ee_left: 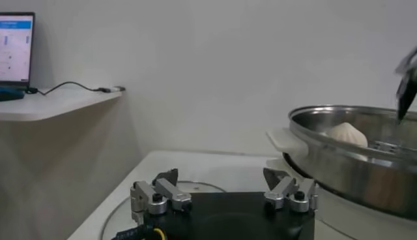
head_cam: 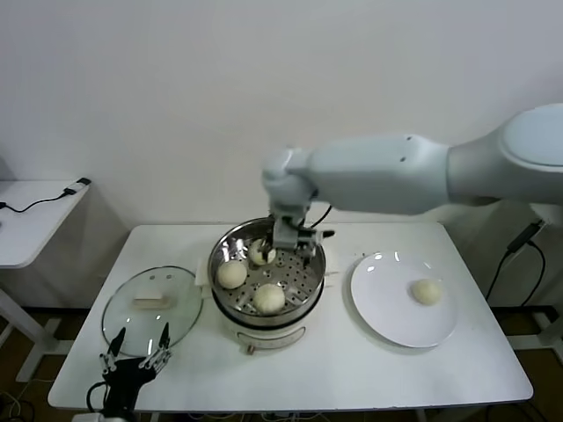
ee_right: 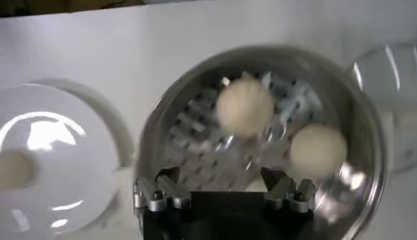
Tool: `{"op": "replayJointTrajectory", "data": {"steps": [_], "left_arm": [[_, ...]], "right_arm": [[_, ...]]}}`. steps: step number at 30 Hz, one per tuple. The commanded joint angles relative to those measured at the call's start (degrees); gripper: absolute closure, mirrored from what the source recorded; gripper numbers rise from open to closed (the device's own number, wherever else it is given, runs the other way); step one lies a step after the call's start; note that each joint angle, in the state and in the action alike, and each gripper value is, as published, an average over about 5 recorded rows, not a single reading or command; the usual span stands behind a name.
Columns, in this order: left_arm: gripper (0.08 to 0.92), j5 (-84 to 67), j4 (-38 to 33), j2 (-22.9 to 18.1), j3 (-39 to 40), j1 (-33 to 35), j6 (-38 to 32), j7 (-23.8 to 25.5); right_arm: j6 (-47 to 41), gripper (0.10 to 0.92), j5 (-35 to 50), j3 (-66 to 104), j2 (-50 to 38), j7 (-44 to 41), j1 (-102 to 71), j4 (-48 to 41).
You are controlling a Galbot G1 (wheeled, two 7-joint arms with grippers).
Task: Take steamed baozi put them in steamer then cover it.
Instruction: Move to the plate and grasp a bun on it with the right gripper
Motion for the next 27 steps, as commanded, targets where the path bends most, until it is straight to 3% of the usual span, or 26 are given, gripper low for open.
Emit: {"op": "replayJointTrajectory", "data": {"steps": [1, 6, 12, 27], "left_arm": [[0.177, 0.0, -0.2, 0.1, 0.0, 0.0, 0.0, 0.0], [0.177, 0.0, -0.2, 0.2, 0.2, -0.2, 0.1, 0.1], [0.177, 0.3, -0.3, 0.1, 0.1, -0.2, 0.5, 0.3], [0.177, 0.9, 0.4, -0.5, -0.1, 1.1, -0.4, 0.3]], "right_arm": [[-9.7, 0.203, 15.7, -10.1, -16.6, -6.2, 7.1, -8.1], [-18.3, 0.203, 10.4, -12.7, -27.0, -3.0, 0.3, -10.6], [-24.9, 0.203, 9.1, -7.2, -33.1, 0.0, -10.8, -11.1], [-28.8, 0.203, 1.1, 12.0, -29.5, 5.8, -33.0, -22.1]]}}
